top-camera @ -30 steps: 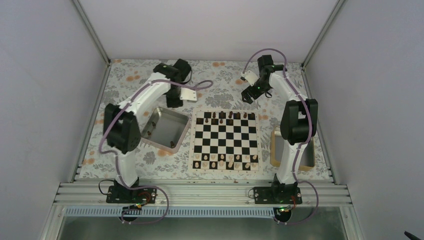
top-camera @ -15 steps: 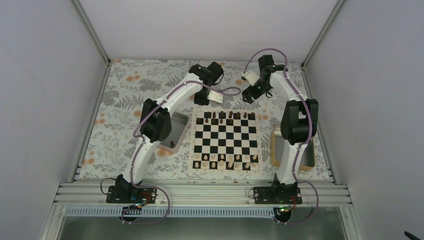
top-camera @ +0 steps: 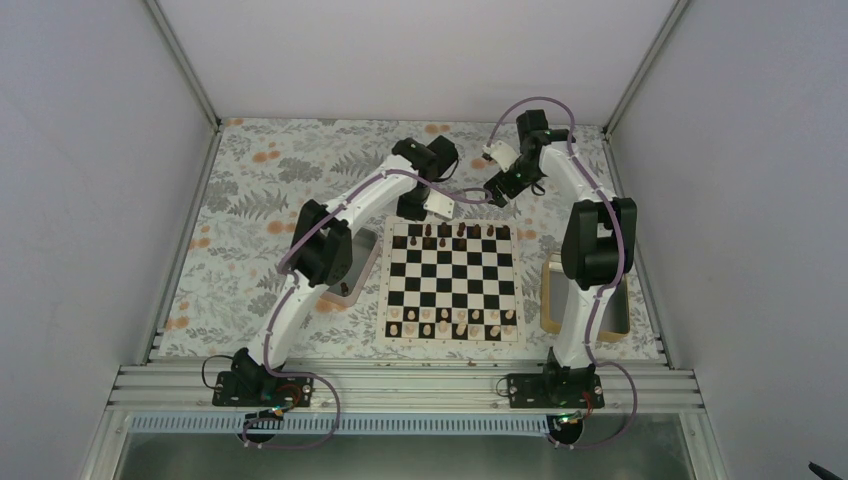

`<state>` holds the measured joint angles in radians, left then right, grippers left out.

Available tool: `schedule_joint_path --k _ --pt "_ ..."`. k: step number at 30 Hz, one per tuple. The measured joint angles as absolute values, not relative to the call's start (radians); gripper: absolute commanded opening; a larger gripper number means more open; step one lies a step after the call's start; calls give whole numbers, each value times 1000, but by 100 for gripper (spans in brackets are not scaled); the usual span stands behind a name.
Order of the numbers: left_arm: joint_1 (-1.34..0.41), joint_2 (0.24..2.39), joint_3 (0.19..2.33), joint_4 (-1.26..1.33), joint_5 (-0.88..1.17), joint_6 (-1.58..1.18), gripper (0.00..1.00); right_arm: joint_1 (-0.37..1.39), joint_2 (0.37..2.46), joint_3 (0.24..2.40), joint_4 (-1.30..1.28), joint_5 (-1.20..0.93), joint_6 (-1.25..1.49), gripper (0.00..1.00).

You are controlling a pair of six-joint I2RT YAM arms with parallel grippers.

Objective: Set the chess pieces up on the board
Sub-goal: Place the chess piece on the chessboard.

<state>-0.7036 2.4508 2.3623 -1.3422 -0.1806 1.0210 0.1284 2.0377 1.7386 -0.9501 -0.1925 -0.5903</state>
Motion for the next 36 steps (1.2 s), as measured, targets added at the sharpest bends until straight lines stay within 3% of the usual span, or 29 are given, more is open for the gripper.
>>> schedule_joint_path --k 36 --pt "-746 2505 2320 -1345 -147 1021 11 128 2038 1739 -950 -193 -593 100"
